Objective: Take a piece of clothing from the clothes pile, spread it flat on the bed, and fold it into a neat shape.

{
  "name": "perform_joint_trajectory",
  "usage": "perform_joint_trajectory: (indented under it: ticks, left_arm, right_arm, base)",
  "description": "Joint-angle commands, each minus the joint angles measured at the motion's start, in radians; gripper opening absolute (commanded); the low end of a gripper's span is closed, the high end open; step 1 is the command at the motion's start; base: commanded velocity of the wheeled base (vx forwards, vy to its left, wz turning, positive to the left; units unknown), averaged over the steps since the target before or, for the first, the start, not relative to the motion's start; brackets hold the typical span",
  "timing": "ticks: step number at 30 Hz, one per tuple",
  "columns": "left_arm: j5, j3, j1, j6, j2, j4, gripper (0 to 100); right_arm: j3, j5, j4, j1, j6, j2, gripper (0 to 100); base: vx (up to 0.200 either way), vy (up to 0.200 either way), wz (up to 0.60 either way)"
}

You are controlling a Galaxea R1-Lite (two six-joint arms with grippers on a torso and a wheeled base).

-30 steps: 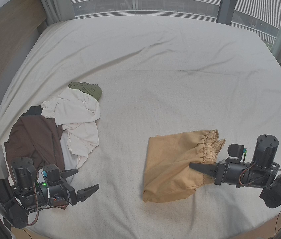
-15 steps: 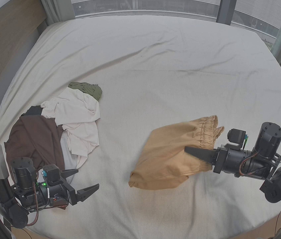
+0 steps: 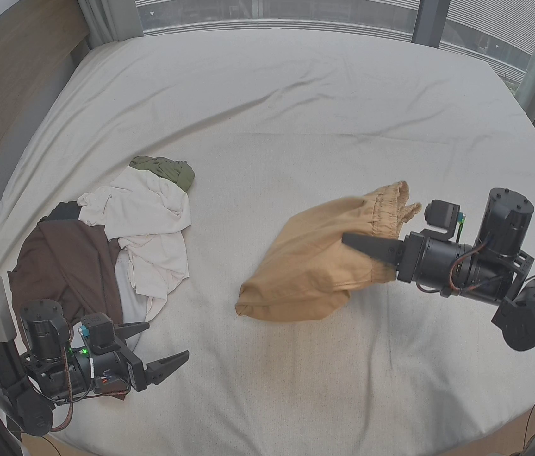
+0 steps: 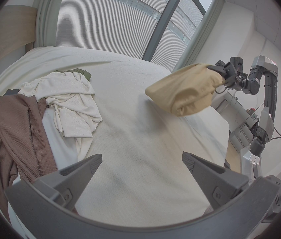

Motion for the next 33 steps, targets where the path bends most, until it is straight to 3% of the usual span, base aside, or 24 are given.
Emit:
perform_joint_trajectory:
  ticks: [1, 12, 33]
  left_arm:
    - [0.0, 0.012, -0.002, 0.0, 0.0, -0.002, 100]
    - [0.0, 0.008, -0.003, -0.003, 0.003, -0.001, 100]
    - [-0.008, -0.002, -0.017, -0.016, 0.003, -0.002, 100]
  right_arm:
    - [-0.118, 0.001, 0.06, -0.013, 0.001, 0.01, 0]
    - [-0.303, 0.002, 0.097, -0.039, 0.053, 0.128, 0]
    - [-0.586, 0.007, 0.181, -0.047, 0.057, 0.314, 0]
  base:
    - [0.0, 0.0, 0.0]
    - [0.0, 0.0, 0.0]
    - [0.0, 0.0, 0.0]
